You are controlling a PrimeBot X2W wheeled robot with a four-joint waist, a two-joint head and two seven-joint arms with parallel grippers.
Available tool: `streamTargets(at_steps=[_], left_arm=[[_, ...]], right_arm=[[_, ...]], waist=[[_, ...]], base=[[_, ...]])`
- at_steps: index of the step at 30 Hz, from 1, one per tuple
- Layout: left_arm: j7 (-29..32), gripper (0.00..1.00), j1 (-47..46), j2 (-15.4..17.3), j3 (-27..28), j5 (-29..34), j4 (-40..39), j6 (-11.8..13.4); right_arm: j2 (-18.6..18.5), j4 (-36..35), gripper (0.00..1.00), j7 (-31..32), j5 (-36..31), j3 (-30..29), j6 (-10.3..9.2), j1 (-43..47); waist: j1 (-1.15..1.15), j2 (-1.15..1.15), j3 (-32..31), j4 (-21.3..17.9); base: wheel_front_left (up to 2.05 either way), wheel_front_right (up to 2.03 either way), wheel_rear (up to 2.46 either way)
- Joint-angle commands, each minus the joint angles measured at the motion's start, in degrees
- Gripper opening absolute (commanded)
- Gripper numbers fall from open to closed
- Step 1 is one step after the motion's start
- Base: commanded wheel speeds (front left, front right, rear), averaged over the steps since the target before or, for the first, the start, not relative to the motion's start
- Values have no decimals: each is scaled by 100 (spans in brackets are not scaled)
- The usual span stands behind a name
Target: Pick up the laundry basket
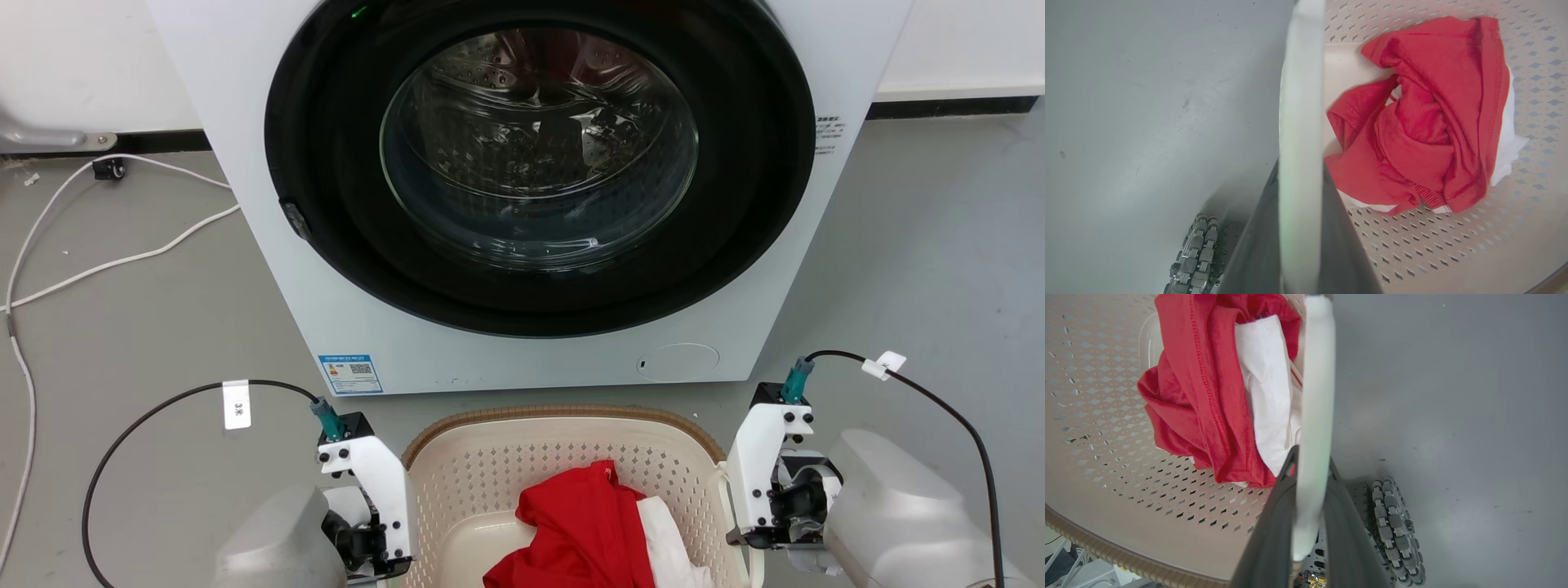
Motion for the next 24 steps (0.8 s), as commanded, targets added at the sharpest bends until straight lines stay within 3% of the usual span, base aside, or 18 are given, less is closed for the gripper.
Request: streamTargets(at_steps=[1, 24], left_arm=[[-39, 0, -114, -140, 6, -83, -80, -61], [-70, 0, -138, -179, -97, -194, -56, -61]], right_arm=[[201, -60, 0, 45, 77, 0, 68, -26], [167, -48, 0, -29, 153, 53, 69, -82]], waist=[[0, 0, 0, -2], [0, 0, 27, -4]], base=[[0, 0, 0], [0, 0, 0]])
